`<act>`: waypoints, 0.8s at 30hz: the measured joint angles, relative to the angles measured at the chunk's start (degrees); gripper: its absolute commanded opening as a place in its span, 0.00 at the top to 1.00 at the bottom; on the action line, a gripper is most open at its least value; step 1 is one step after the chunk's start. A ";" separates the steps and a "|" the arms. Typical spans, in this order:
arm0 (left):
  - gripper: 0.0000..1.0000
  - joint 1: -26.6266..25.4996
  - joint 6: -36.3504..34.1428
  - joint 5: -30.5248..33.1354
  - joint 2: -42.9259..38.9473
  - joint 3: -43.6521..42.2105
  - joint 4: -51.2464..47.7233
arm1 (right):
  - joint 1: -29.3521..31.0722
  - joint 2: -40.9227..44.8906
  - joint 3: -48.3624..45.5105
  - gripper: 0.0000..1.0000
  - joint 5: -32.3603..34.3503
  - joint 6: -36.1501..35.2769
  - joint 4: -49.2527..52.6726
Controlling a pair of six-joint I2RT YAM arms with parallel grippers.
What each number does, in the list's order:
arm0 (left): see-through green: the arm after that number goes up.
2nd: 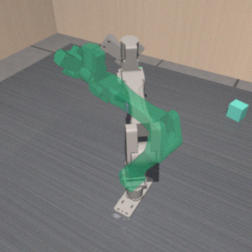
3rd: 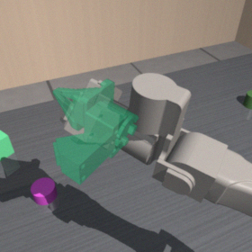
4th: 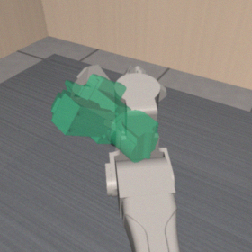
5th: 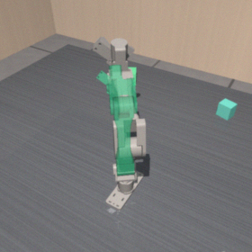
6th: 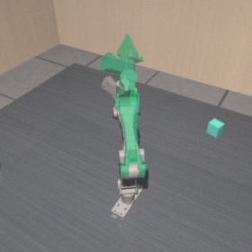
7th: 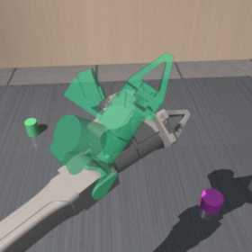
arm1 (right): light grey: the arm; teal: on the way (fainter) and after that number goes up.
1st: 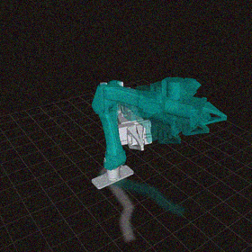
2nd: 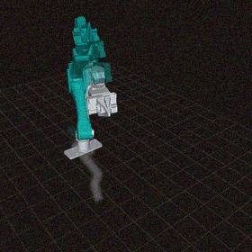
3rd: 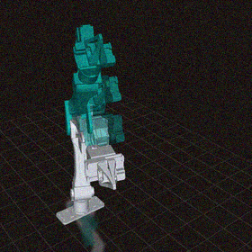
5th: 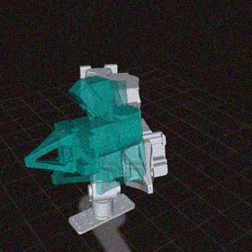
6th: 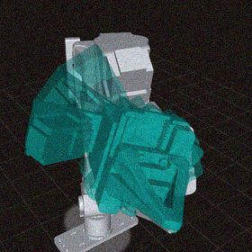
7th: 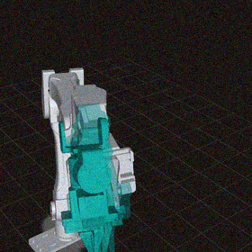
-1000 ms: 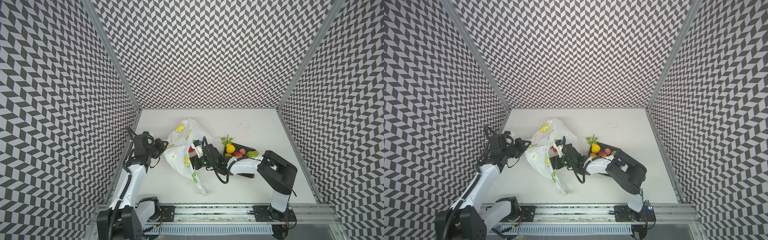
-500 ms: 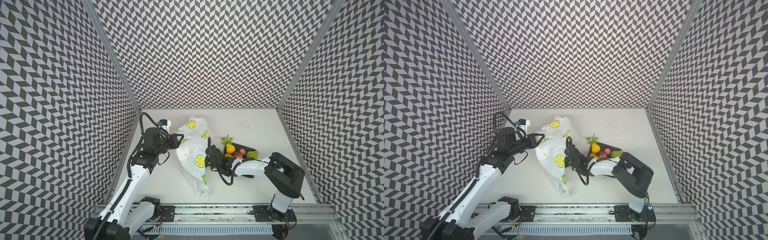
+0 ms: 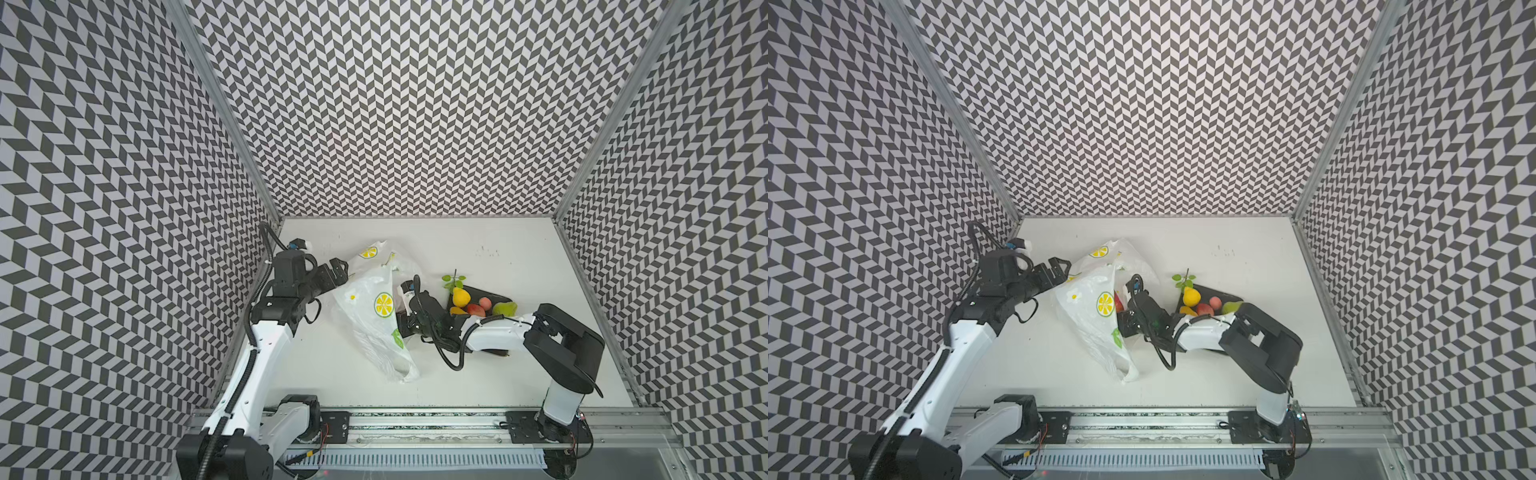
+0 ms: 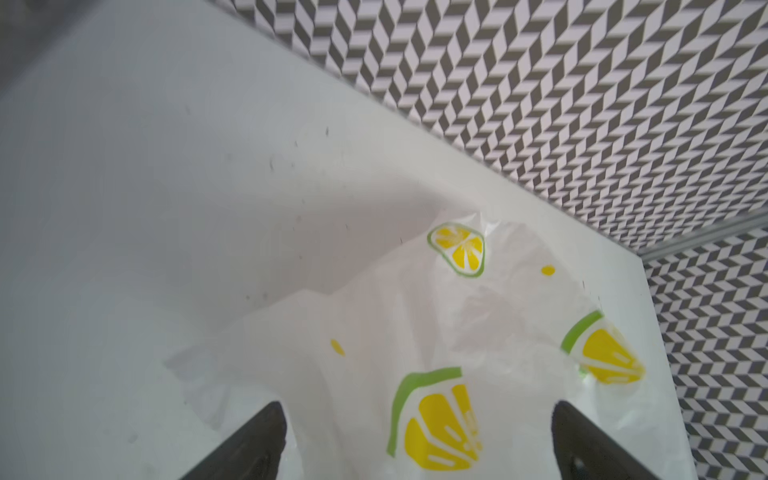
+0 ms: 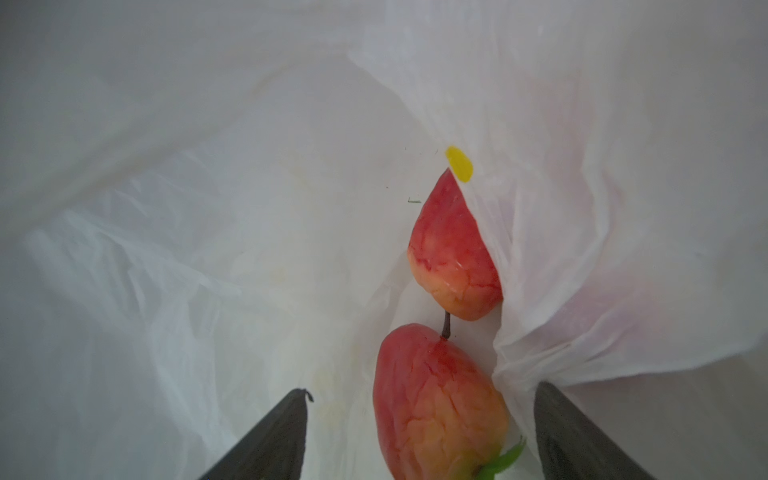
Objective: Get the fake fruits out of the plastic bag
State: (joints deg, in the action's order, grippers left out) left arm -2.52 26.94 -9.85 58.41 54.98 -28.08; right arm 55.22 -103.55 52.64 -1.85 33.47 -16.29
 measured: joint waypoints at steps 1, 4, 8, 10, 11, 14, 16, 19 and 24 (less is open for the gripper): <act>0.00 -0.02 -0.48 1.73 -0.98 1.90 -1.03 | 0.00 0.00 0.02 0.17 -0.46 0.00 -0.17; 0.01 -0.44 -1.46 6.10 -4.35 5.38 -4.31 | 0.00 0.00 0.02 0.18 -1.75 0.07 -0.61; 0.08 -6.64 -0.96 9.11 -9.03 6.25 -10.19 | -0.02 0.00 0.02 0.18 -3.45 0.07 -1.42; 0.11 -13.33 1.20 10.73 -10.75 5.95 -13.75 | -0.22 0.00 0.00 0.18 -4.37 0.07 -2.19; 0.12 -17.14 2.78 11.37 -11.78 5.38 -15.37 | -0.28 0.00 0.00 0.18 -4.81 0.07 -2.56; 0.12 -28.57 10.32 13.16 -16.09 1.81 -20.33 | -0.39 0.00 -0.28 0.18 -5.95 0.09 -3.48; 0.11 -34.97 15.78 13.94 -18.38 -1.01 -22.99 | -0.55 -0.07 -0.31 0.18 -6.60 0.17 -3.48; 0.05 -45.46 24.22 16.17 -19.82 -4.39 -25.92 | -0.66 -0.52 -0.31 0.18 -6.75 0.20 -3.41; 0.00 -58.99 33.18 20.22 -13.35 -5.60 -26.38 | -0.66 -1.18 -0.20 0.18 -5.66 -0.09 -2.12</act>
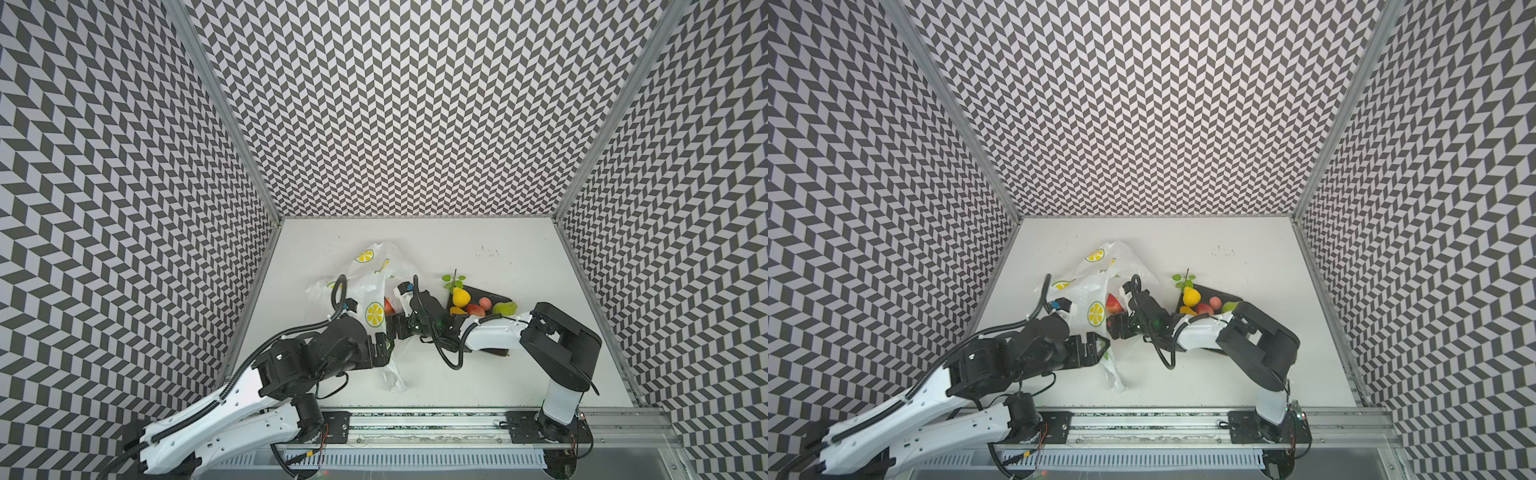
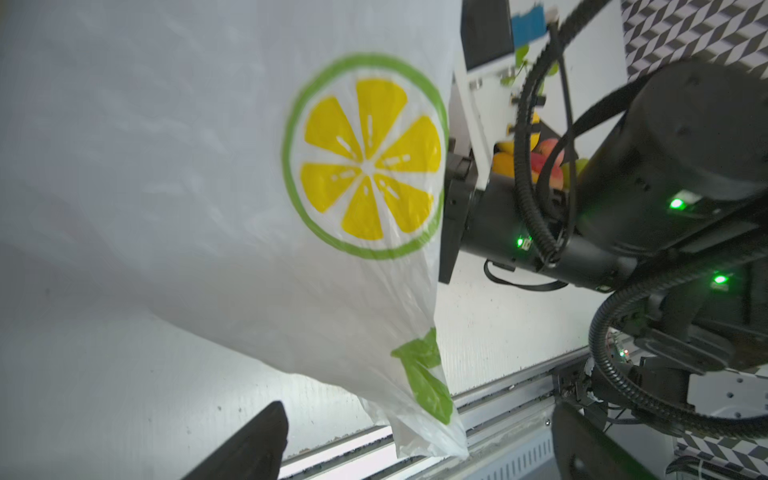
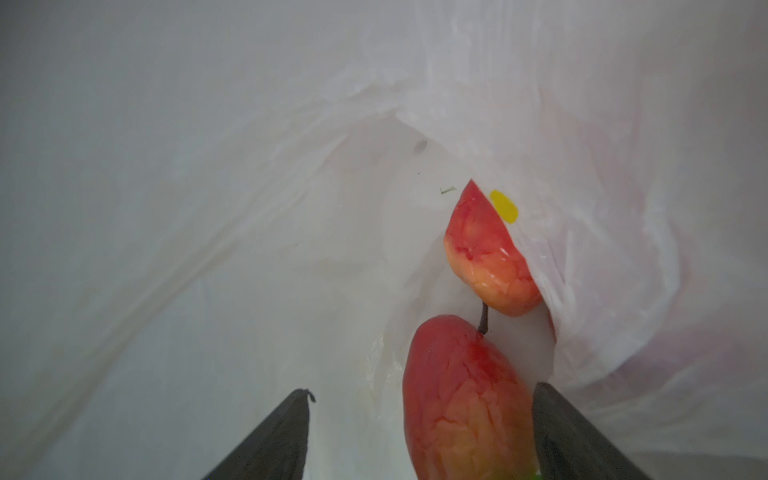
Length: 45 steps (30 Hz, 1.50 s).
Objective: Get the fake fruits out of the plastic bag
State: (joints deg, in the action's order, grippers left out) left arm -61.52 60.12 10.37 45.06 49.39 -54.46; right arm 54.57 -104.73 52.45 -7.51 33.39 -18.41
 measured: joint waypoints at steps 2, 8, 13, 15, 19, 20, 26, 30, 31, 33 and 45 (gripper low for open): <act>0.01 -0.98 1.46 1.07 3.21 -0.09 0.96 | 0.00 -0.02 0.00 0.18 0.00 -0.15 0.17; 0.19 -1.09 3.93 4.22 4.68 -3.76 3.15 | 0.00 -0.11 0.00 0.20 -1.95 0.20 -0.48; 0.52 -0.68 4.13 4.04 4.02 -8.20 6.62 | 0.02 -0.11 0.00 0.20 -2.95 0.28 -1.16; 0.82 -0.57 4.55 4.04 4.09 -9.18 7.58 | 0.02 -0.11 0.00 0.20 -3.06 0.22 -1.14; 0.95 -0.55 5.38 5.70 3.85 -9.46 6.99 | 0.00 -0.09 0.15 0.18 -3.02 -2.21 -0.44; 0.96 -0.55 5.57 6.16 3.76 -9.46 6.29 | -0.07 -0.09 0.52 0.18 -2.93 -3.50 0.44; 1.00 -0.42 6.23 8.48 1.95 -10.01 1.99 | -0.26 -0.07 5.46 0.19 -4.50 -17.05 5.97; 1.00 -0.33 6.19 8.85 -0.39 -10.88 1.27 | -0.28 0.26 5.49 0.19 -4.42 -27.15 8.92; 1.00 -0.33 6.14 8.87 -0.96 -11.06 1.27 | -0.28 0.33 5.46 0.19 -4.35 -29.73 9.90; 1.00 -0.33 5.99 8.87 -1.66 -11.23 1.27 | -0.31 0.39 5.46 0.20 -4.37 -33.99 10.99; 1.00 -0.33 6.01 9.49 -4.72 -11.23 1.25 | -0.31 -1.68 9.46 0.22 -5.77 -48.87 13.86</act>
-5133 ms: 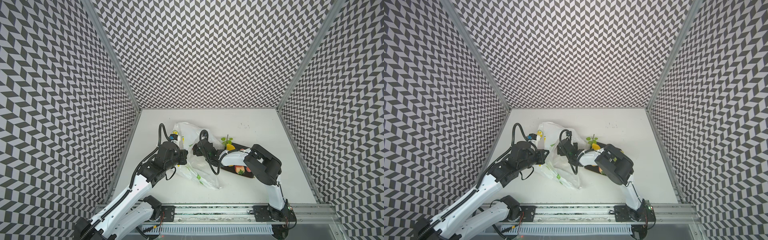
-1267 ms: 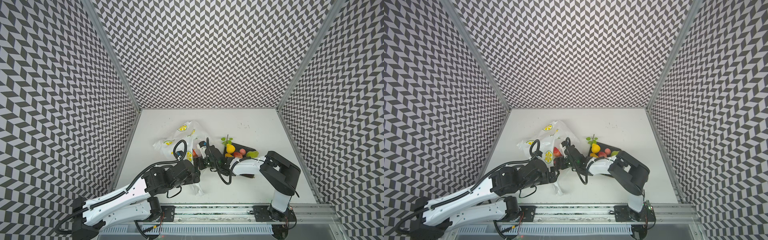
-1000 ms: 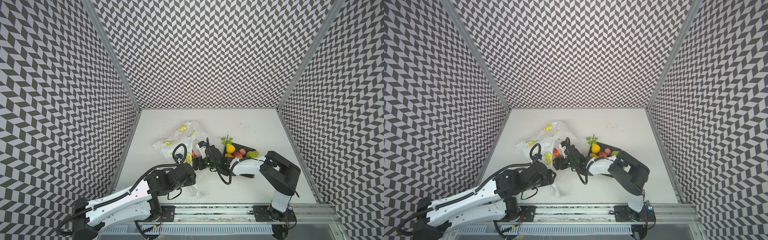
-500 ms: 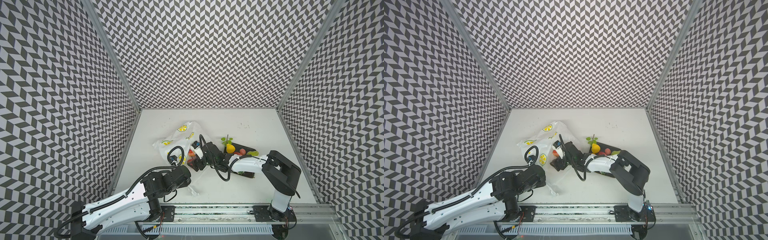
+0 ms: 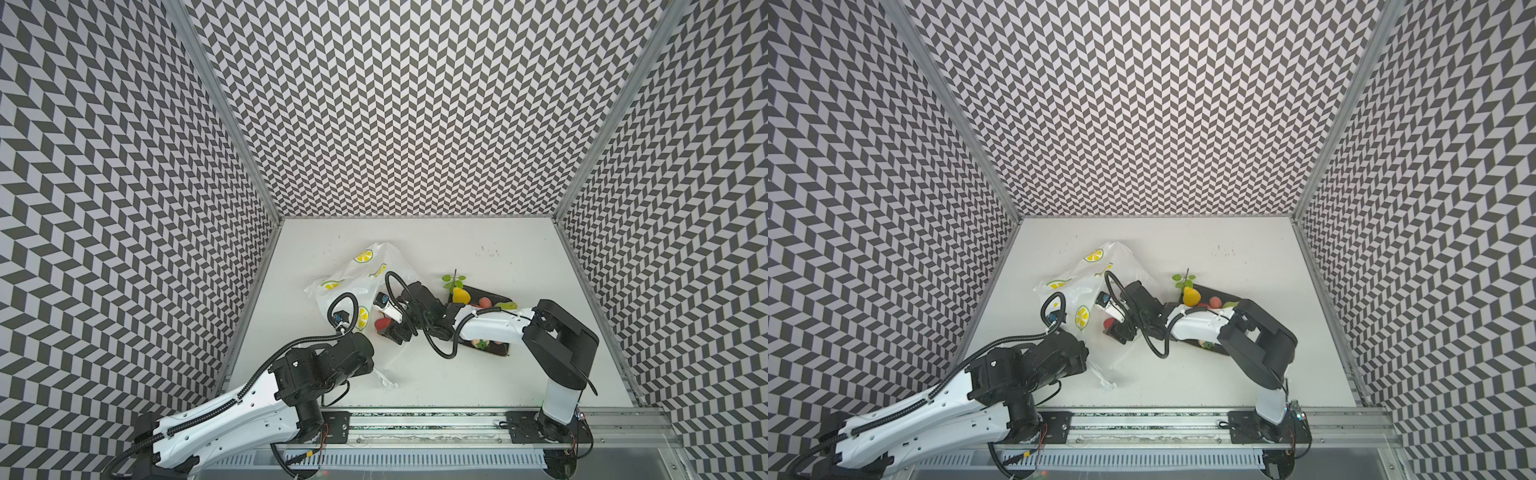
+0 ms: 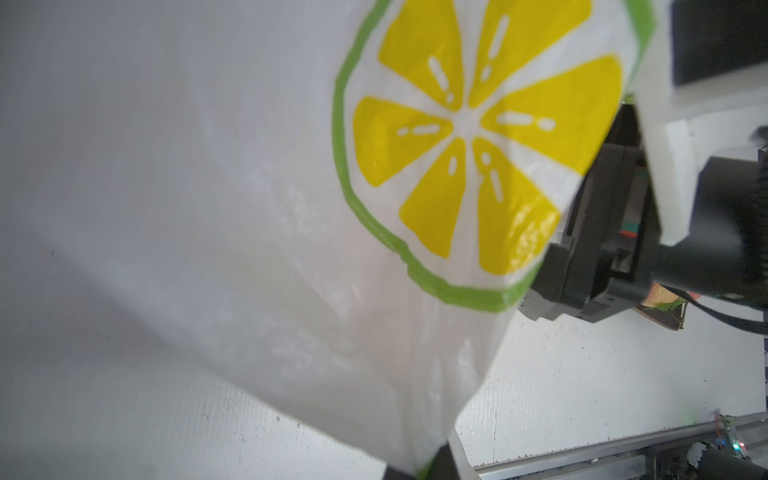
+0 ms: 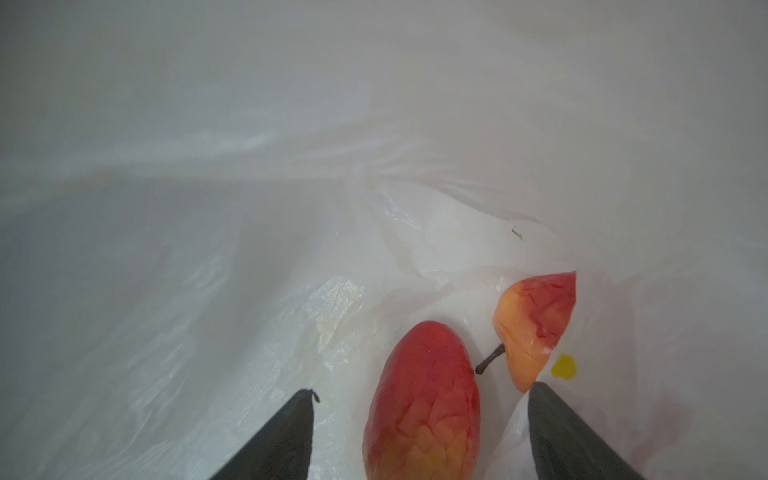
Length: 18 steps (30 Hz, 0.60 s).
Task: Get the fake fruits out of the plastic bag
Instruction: 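Close the right gripper on the red apple inside the bag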
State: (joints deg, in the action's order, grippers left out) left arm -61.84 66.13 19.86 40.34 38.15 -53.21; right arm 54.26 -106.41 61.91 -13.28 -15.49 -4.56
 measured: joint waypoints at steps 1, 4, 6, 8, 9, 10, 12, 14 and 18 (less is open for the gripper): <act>1.00 0.00 0.00 0.00 -0.09 0.00 0.00 | 0.00 -0.72 0.37 0.22 -0.26 -0.46 0.04; 1.00 0.00 0.00 0.00 -0.31 0.00 0.00 | 0.00 -3.23 1.64 0.23 -0.74 -1.46 0.33; 1.00 0.00 0.04 0.00 -0.37 0.00 0.00 | 0.00 -4.39 2.01 0.23 -0.74 -1.90 0.46; 1.00 0.00 0.17 0.00 -0.66 -0.02 0.00 | 0.00 -5.22 2.08 0.24 -0.61 -2.27 0.83; 1.00 0.00 0.24 0.00 -0.85 -0.07 0.00 | 0.00 -5.57 2.08 0.25 -0.50 -2.43 1.05; 1.00 0.00 0.26 -0.02 -1.07 -0.13 0.04 | 0.00 -5.79 2.01 0.26 -0.39 -2.56 1.16; 1.00 0.00 0.39 -0.09 -1.49 -0.52 0.48 | 0.02 -5.92 1.77 0.27 -0.17 -2.78 1.31; 1.00 0.00 0.46 -0.26 -1.86 -1.31 1.09 | 0.04 -5.92 1.66 0.29 0.07 -3.02 1.33; 1.00 0.00 0.72 -0.63 -2.16 -2.08 1.64 | 0.17 -5.92 1.51 0.35 1.11 -3.41 1.11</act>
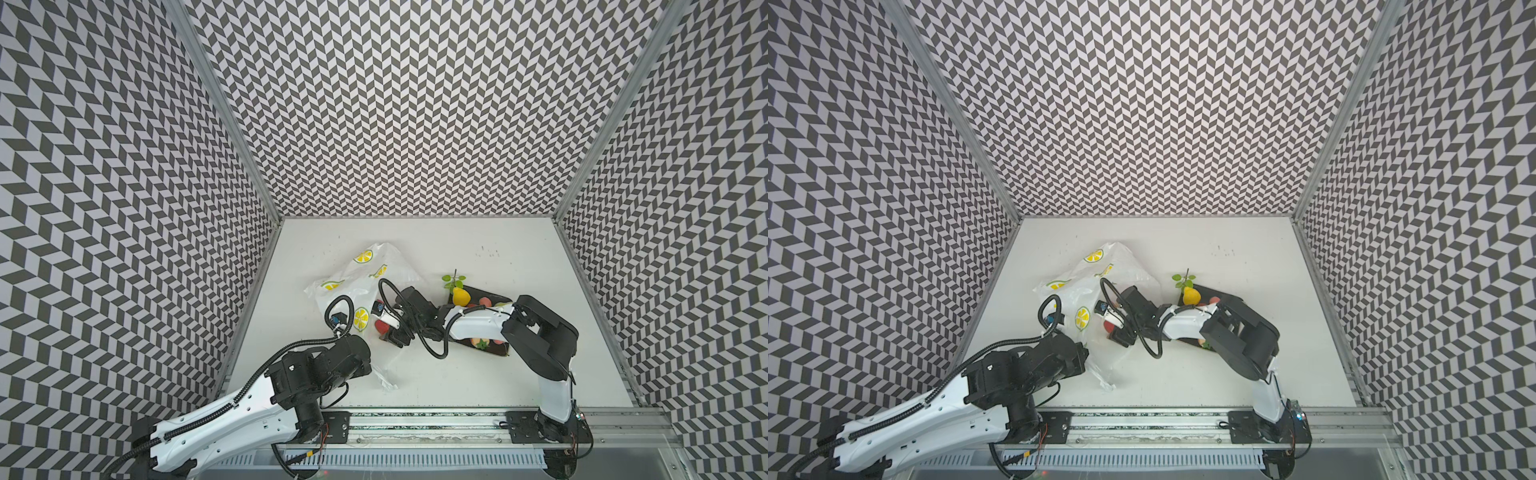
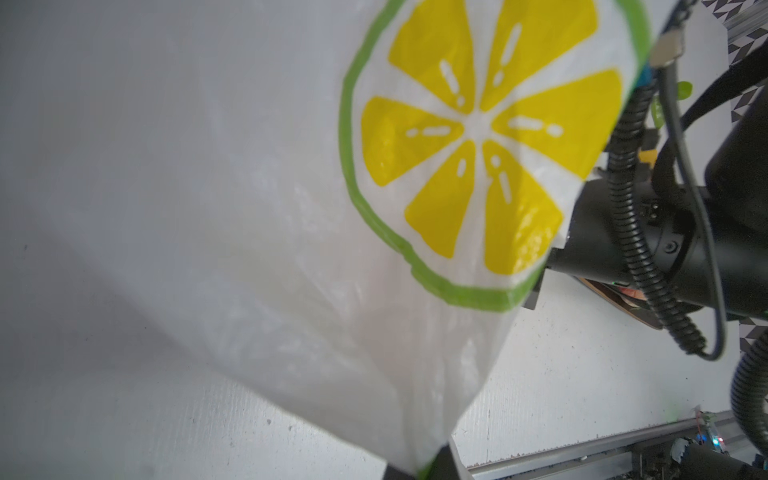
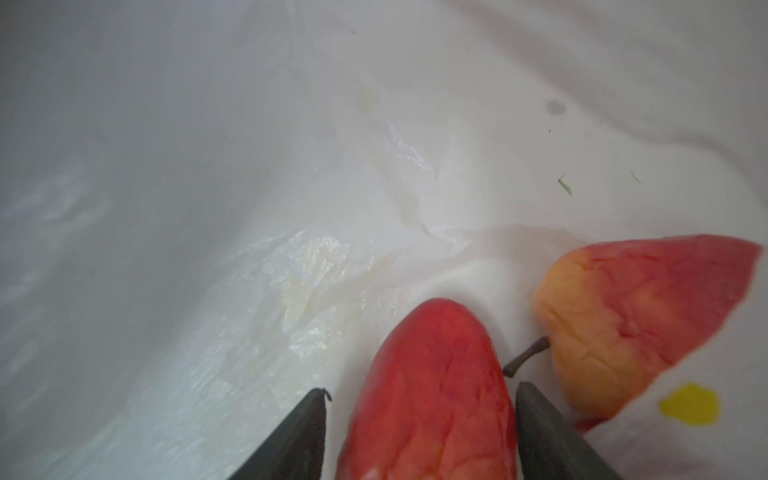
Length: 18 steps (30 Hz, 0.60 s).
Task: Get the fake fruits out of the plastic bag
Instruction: 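Close the right gripper on the red apple inside the bag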
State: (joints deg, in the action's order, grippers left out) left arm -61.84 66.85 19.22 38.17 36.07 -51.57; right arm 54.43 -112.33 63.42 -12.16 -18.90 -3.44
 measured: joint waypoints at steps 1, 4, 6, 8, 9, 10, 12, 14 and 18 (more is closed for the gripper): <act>1.00 0.00 0.07 -0.02 0.00 0.00 0.20 | 0.11 0.00 -0.15 0.36 0.20 -0.09 -0.17; 1.00 0.00 0.11 -0.02 0.00 0.00 0.55 | 0.35 0.02 -0.94 0.43 0.61 -0.26 -0.94; 1.00 0.00 0.13 -0.02 0.00 0.00 0.52 | 0.55 0.09 -1.27 0.48 0.79 -0.31 -1.42; 1.00 0.00 0.15 0.00 -0.09 0.04 0.52 | 0.72 0.20 -1.51 0.52 0.76 -0.46 -1.62; 1.00 0.00 0.20 0.00 -0.22 0.04 0.50 | 0.85 0.22 -1.64 0.54 0.83 -0.24 -1.77; 1.00 0.00 0.28 0.02 -0.35 0.04 0.50 | 0.96 0.26 -1.70 0.56 0.90 -0.37 -1.79; 1.00 0.00 0.37 0.07 -0.59 0.04 0.50 | 1.31 0.50 -1.90 0.60 1.33 -0.42 -1.81; 1.00 0.00 0.55 0.22 -0.87 0.04 0.46 | 1.68 1.42 -2.91 0.65 1.66 -0.35 -1.92; 1.00 0.00 1.03 0.85 -1.42 0.04 0.46 | 2.47 5.62 -6.08 0.69 1.88 0.37 -2.03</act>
State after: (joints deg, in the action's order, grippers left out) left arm -61.84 67.88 20.08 36.75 36.12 -51.11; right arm 56.90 -106.72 57.34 -10.28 -18.52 -5.48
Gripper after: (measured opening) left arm 0.047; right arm 0.511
